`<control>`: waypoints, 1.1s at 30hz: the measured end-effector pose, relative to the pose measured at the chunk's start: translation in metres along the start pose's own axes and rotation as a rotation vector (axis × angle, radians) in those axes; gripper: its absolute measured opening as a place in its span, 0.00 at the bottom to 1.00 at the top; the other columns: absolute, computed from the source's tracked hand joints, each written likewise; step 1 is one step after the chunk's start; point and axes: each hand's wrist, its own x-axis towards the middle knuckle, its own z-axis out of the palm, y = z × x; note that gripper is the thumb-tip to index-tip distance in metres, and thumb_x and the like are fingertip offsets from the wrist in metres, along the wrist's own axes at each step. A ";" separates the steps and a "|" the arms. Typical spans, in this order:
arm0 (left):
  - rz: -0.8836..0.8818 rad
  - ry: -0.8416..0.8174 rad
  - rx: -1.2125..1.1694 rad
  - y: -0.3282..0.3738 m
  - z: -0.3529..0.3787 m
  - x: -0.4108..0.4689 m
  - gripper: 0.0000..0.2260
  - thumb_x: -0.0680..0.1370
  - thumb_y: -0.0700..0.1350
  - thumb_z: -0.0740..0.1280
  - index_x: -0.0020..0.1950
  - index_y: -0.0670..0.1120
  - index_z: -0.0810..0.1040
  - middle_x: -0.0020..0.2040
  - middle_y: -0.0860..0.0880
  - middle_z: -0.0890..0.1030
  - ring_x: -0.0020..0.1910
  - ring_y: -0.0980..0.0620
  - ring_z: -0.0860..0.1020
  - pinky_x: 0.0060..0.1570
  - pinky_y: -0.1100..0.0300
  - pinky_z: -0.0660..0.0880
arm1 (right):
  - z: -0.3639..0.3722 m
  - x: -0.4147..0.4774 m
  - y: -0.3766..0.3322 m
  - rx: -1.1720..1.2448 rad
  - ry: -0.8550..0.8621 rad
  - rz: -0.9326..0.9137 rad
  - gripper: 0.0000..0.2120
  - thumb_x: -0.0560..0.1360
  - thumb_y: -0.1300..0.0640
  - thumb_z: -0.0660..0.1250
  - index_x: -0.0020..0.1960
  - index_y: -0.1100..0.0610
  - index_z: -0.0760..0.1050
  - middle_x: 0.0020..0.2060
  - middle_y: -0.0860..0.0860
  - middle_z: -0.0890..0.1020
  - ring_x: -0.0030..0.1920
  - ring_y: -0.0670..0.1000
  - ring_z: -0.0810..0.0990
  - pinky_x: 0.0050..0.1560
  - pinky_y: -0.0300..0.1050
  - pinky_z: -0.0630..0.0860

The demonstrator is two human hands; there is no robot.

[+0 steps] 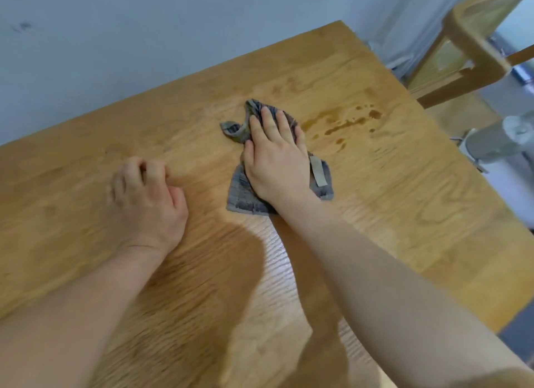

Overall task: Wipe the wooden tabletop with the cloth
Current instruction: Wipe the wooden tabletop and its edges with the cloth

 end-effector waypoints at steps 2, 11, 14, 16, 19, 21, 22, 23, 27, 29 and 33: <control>-0.013 0.020 -0.015 0.001 0.000 -0.001 0.08 0.72 0.40 0.62 0.50 0.42 0.72 0.55 0.38 0.71 0.55 0.36 0.70 0.53 0.42 0.69 | 0.001 -0.005 -0.004 0.000 -0.016 -0.041 0.25 0.83 0.48 0.48 0.78 0.53 0.58 0.78 0.51 0.56 0.78 0.53 0.51 0.76 0.57 0.49; 0.045 -0.006 -0.032 0.002 0.001 -0.007 0.12 0.72 0.40 0.60 0.55 0.42 0.70 0.56 0.36 0.67 0.56 0.34 0.67 0.47 0.38 0.71 | -0.032 -0.068 0.110 -0.021 0.075 0.443 0.24 0.83 0.48 0.48 0.78 0.53 0.59 0.78 0.51 0.56 0.78 0.52 0.51 0.77 0.54 0.48; 0.003 -0.046 -0.029 0.008 0.003 -0.006 0.14 0.72 0.38 0.62 0.57 0.41 0.69 0.59 0.34 0.67 0.58 0.33 0.67 0.52 0.36 0.70 | -0.015 -0.064 0.050 -0.002 0.105 0.393 0.25 0.82 0.48 0.49 0.78 0.54 0.57 0.78 0.52 0.55 0.78 0.54 0.50 0.76 0.57 0.48; -0.011 -0.093 -0.006 0.010 0.002 -0.007 0.15 0.73 0.38 0.61 0.60 0.40 0.68 0.60 0.33 0.66 0.58 0.32 0.67 0.56 0.36 0.68 | 0.000 -0.074 -0.004 0.038 0.058 0.142 0.25 0.82 0.48 0.50 0.77 0.53 0.58 0.78 0.51 0.56 0.78 0.53 0.50 0.76 0.57 0.47; -0.018 -0.178 0.015 0.020 -0.003 -0.019 0.19 0.75 0.42 0.59 0.65 0.40 0.66 0.65 0.33 0.65 0.62 0.31 0.66 0.63 0.36 0.62 | 0.003 -0.088 -0.022 0.080 -0.002 -0.085 0.24 0.82 0.48 0.52 0.76 0.52 0.62 0.77 0.50 0.60 0.78 0.52 0.53 0.76 0.57 0.51; 0.128 -0.211 0.018 0.041 -0.005 -0.044 0.22 0.76 0.45 0.58 0.70 0.41 0.65 0.69 0.34 0.65 0.68 0.33 0.64 0.68 0.37 0.58 | -0.003 -0.096 0.012 0.066 0.047 -0.055 0.23 0.82 0.48 0.52 0.75 0.51 0.65 0.76 0.49 0.63 0.77 0.50 0.57 0.75 0.55 0.54; 0.215 -0.242 -0.003 0.052 -0.005 -0.059 0.24 0.77 0.47 0.57 0.72 0.43 0.64 0.72 0.35 0.64 0.71 0.36 0.61 0.70 0.38 0.55 | -0.008 -0.102 0.035 0.034 0.067 0.008 0.23 0.82 0.47 0.51 0.75 0.51 0.65 0.76 0.49 0.63 0.77 0.50 0.57 0.75 0.54 0.54; 0.280 -0.279 -0.027 0.063 -0.004 -0.074 0.25 0.77 0.48 0.55 0.73 0.43 0.63 0.74 0.37 0.63 0.73 0.38 0.59 0.71 0.39 0.53 | -0.014 -0.107 0.062 -0.005 0.089 0.085 0.23 0.82 0.47 0.50 0.75 0.50 0.64 0.76 0.49 0.62 0.77 0.50 0.56 0.76 0.53 0.53; 0.368 -0.319 -0.045 0.082 -0.003 -0.103 0.28 0.78 0.51 0.51 0.77 0.43 0.59 0.77 0.39 0.58 0.77 0.42 0.53 0.73 0.42 0.47 | -0.042 -0.115 0.156 -0.041 0.095 0.473 0.25 0.82 0.46 0.47 0.78 0.50 0.57 0.78 0.50 0.56 0.78 0.51 0.50 0.77 0.54 0.49; 0.344 -0.331 -0.024 0.080 -0.001 -0.101 0.28 0.78 0.53 0.49 0.78 0.45 0.54 0.78 0.41 0.54 0.77 0.44 0.49 0.74 0.44 0.44 | -0.040 -0.112 0.145 -0.011 0.121 0.615 0.26 0.82 0.45 0.46 0.78 0.51 0.55 0.79 0.50 0.54 0.78 0.52 0.49 0.76 0.57 0.48; 0.343 -0.289 -0.045 0.082 -0.001 -0.099 0.28 0.77 0.52 0.52 0.76 0.44 0.61 0.76 0.41 0.60 0.76 0.43 0.55 0.72 0.42 0.51 | -0.013 -0.144 0.051 -0.046 0.070 0.126 0.25 0.82 0.43 0.47 0.77 0.49 0.59 0.78 0.51 0.57 0.78 0.52 0.52 0.76 0.57 0.51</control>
